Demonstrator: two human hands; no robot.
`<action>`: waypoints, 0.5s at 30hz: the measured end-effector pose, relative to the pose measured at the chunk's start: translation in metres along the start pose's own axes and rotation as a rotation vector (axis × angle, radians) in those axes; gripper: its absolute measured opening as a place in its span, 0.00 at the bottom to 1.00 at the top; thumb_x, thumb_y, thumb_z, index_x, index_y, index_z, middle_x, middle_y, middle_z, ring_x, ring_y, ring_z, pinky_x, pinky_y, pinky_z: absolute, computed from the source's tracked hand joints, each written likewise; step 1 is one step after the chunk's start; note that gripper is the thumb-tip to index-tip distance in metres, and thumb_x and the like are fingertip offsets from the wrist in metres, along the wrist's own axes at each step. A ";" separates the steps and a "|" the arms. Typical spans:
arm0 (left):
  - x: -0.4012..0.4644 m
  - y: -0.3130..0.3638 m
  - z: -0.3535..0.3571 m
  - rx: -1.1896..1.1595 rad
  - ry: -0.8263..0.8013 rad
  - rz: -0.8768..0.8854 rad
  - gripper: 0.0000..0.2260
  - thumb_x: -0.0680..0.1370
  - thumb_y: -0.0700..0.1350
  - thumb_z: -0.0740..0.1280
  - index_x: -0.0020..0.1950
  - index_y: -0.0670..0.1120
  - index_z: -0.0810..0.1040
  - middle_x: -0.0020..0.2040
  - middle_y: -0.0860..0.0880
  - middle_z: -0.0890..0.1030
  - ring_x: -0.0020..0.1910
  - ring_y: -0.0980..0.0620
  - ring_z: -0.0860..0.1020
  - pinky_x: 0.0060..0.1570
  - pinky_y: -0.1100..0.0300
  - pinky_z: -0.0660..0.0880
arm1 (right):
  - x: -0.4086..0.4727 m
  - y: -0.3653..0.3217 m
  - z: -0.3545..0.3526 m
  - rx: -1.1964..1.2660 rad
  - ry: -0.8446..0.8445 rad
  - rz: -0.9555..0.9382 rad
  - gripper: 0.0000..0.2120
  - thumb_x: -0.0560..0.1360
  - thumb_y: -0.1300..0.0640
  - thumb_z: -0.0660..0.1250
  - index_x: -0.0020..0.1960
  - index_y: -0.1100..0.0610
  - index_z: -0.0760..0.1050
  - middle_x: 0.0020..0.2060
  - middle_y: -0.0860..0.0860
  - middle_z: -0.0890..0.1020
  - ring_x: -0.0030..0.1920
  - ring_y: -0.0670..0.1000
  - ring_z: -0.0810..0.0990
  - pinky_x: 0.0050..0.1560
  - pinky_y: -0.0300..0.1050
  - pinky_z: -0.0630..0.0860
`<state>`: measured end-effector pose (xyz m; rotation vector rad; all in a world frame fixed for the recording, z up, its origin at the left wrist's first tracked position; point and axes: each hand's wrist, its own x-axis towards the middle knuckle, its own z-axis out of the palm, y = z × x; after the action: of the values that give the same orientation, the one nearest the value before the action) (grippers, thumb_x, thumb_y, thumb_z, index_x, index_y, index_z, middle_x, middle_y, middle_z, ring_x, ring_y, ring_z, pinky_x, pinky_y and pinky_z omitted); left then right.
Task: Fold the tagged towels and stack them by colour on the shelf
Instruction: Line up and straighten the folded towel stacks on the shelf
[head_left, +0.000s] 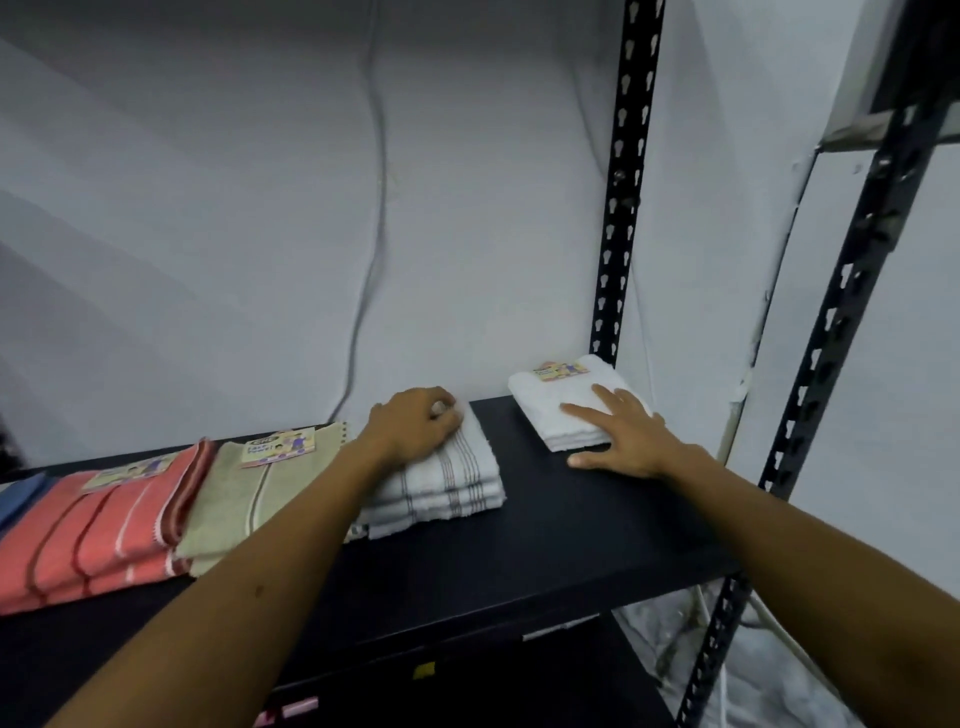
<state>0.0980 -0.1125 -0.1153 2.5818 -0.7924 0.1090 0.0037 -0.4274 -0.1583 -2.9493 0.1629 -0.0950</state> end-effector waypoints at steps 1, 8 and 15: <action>-0.001 -0.003 0.007 0.003 -0.009 -0.005 0.17 0.81 0.59 0.56 0.67 0.56 0.72 0.64 0.51 0.78 0.63 0.47 0.75 0.65 0.44 0.68 | 0.001 0.000 0.005 0.029 0.031 0.005 0.36 0.68 0.25 0.61 0.72 0.25 0.50 0.79 0.45 0.44 0.78 0.53 0.41 0.73 0.69 0.48; 0.000 -0.011 0.018 -0.014 0.063 0.013 0.18 0.82 0.60 0.54 0.69 0.56 0.70 0.67 0.52 0.77 0.65 0.50 0.74 0.64 0.50 0.67 | 0.005 -0.001 0.018 0.084 0.243 0.023 0.22 0.76 0.33 0.60 0.69 0.32 0.65 0.76 0.44 0.60 0.76 0.53 0.52 0.70 0.66 0.57; -0.003 -0.010 0.020 -0.004 0.075 0.012 0.17 0.83 0.59 0.54 0.69 0.56 0.70 0.66 0.52 0.77 0.65 0.50 0.74 0.64 0.49 0.66 | -0.004 -0.010 0.017 0.080 0.272 0.013 0.18 0.78 0.39 0.62 0.68 0.34 0.69 0.73 0.45 0.64 0.73 0.54 0.58 0.67 0.64 0.62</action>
<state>0.1002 -0.1126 -0.1379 2.5530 -0.7798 0.2065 0.0024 -0.4144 -0.1734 -2.8428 0.2104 -0.4890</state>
